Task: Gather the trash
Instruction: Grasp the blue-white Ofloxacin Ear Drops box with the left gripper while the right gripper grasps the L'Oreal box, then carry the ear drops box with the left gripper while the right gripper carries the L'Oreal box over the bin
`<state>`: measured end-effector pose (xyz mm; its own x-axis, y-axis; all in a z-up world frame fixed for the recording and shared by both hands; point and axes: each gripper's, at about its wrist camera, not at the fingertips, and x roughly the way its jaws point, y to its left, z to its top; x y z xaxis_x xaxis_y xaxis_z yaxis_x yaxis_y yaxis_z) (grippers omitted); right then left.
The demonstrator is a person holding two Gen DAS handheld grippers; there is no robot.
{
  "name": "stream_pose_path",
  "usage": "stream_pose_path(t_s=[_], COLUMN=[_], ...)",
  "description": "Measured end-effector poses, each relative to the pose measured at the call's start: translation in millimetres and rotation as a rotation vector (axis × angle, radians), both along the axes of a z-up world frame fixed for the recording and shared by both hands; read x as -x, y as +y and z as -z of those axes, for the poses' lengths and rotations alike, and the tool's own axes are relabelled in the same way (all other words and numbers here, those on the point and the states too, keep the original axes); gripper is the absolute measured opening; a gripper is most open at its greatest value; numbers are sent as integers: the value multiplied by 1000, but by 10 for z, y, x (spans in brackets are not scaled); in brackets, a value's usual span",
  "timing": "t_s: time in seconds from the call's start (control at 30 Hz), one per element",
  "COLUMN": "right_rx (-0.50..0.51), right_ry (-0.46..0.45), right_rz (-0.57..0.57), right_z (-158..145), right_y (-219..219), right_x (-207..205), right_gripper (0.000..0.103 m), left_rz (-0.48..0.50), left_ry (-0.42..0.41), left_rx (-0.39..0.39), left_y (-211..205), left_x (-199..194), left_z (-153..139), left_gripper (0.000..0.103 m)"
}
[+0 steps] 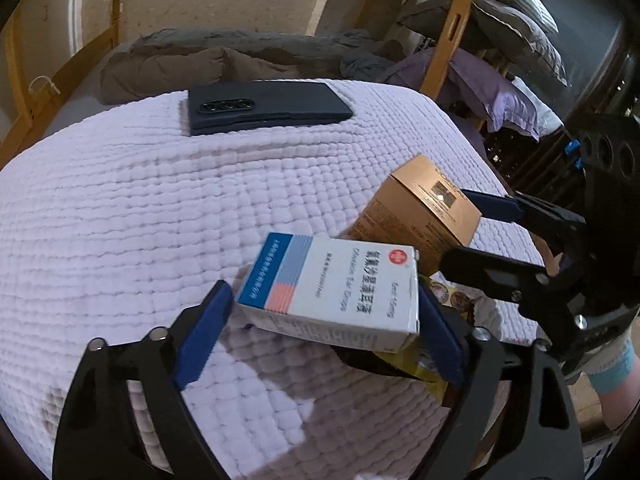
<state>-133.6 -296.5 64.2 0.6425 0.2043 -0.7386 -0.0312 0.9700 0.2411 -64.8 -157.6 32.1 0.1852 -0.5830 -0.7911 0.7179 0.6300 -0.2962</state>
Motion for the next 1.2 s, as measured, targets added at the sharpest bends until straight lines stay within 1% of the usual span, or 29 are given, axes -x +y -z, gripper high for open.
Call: stream_pose_path(t_s=[0.03, 0.13, 0.17, 0.2, 0.27, 0.4, 0.67, 0.9, 1.2], right_rx=[2, -8, -19, -16, -28, -33, 46, 94, 102], right_ry=[1, 7, 9, 17, 20, 18, -13, -11, -12], right_rz=[-3, -17, -17, -6, 3, 22, 53, 69, 63], right_z=[3, 15, 17, 30, 35, 5, -160, -233, -291], right_y=[9, 45, 46, 42, 28, 6, 53, 72, 141], right_x=[-20, -52, -56, -71, -68, 0, 263, 464, 776], right_gripper=[83, 75, 67, 54, 53, 53, 51, 51, 51], left_rz=[8, 1, -4, -10, -21, -39, -84, -108, -127], left_ry=[-4, -24, -21, -16, -10, -33, -52, -58, -77], left_rx=[-6, -14, -10, -7, 4, -14, -18, -32, -48], left_y=[-21, -20, 2, 20, 63, 123, 230, 288, 333], left_x=[16, 33, 23, 12, 15, 82, 252, 425, 684], left_z=[9, 3, 0, -1, -18, -49, -148, -193, -263], left_gripper=[80, 79, 79, 79, 79, 79, 79, 79, 79])
